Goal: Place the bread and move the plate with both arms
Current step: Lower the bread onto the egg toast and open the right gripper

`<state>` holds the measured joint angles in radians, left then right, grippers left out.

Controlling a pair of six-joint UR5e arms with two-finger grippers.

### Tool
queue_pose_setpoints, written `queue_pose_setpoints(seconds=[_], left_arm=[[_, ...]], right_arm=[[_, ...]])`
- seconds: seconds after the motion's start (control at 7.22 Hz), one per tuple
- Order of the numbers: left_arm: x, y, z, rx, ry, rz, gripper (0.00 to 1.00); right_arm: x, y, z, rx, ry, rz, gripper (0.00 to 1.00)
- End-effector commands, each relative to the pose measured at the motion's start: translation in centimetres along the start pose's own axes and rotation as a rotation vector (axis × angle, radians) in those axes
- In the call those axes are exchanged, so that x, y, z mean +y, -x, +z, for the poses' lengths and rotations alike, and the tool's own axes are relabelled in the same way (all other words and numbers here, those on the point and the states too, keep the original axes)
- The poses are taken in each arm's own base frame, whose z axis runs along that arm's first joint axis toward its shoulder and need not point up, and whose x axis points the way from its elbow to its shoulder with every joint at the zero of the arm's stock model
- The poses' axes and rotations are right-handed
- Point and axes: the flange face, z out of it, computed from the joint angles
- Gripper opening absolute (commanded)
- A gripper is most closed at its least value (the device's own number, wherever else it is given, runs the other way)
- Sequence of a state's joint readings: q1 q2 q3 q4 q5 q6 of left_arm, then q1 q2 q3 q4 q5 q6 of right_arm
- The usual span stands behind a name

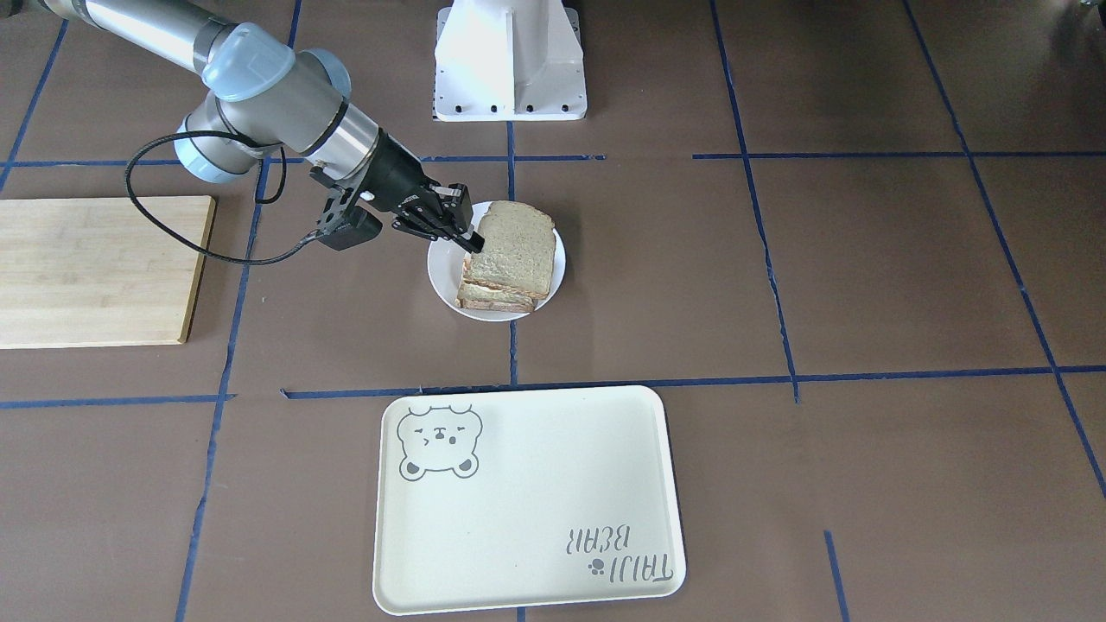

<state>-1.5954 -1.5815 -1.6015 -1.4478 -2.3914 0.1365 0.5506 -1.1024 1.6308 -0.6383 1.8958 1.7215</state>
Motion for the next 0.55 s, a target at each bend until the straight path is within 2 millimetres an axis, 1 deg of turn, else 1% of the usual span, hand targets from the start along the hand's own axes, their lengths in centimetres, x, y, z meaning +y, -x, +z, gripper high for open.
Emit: queue_pose_setpoints(seconds=[0.0,0.14,0.42], left_arm=[[0.0,0.0,0.0,0.000,0.000,0.000,1.00],[0.0,0.0,0.0,0.000,0.001,-0.001,1.00],[0.0,0.0,0.0,0.000,0.001,-0.001,1.00]], right_arm=[[1.7,-2.5,2.3,0.046,-0.004,-0.008,0.00],[1.5,-3.8,1.7,0.063,0.000,-0.010,0.00],[1.3,-5.1,1.0,0.071,-0.002,-0.008,0.00]])
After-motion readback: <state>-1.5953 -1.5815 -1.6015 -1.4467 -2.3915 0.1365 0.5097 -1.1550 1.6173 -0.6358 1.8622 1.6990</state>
